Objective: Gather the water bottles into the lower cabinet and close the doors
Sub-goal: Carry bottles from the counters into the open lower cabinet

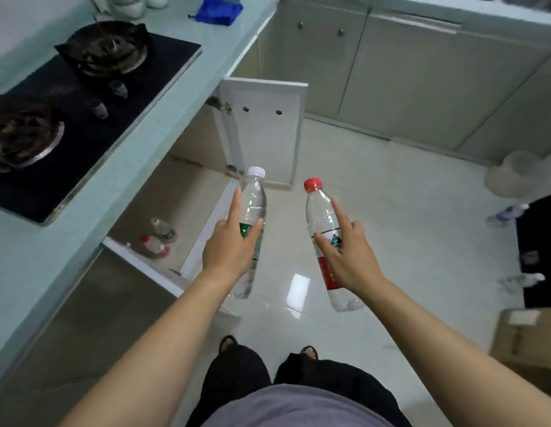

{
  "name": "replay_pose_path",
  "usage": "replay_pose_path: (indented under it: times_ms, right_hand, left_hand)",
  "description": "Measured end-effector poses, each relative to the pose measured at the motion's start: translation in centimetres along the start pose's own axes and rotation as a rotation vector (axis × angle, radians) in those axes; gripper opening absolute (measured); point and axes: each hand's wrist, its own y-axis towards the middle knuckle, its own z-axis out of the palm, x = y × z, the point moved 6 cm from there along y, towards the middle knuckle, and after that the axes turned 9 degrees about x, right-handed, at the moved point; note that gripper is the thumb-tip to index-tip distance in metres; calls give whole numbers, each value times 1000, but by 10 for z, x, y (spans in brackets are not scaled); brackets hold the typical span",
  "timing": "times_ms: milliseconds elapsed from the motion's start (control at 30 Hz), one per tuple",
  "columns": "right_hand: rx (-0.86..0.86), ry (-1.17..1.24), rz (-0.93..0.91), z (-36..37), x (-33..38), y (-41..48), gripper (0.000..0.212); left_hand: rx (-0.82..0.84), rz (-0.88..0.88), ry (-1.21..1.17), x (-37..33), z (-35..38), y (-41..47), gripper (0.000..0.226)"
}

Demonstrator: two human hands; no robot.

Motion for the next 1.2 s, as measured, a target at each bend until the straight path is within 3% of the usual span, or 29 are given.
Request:
replay_pose_path:
  times_ms: [400, 800, 1000, 1200]
  right_hand:
    - [27, -26, -27, -48, -18, 88, 68]
    - [138, -137, -200, -60, 73, 294, 70]
    - [330, -239, -378, -16, 139, 370, 70]
    - [629, -332, -577, 52, 178, 426, 68]
  left_hand:
    - [67, 37, 56, -56, 30, 90, 69]
    - [-39, -133, -40, -23, -37, 266, 72]
    - [-155, -313, -102, 43, -68, 290, 76]
    - [-293, -547, -157, 97, -70, 283, 75]
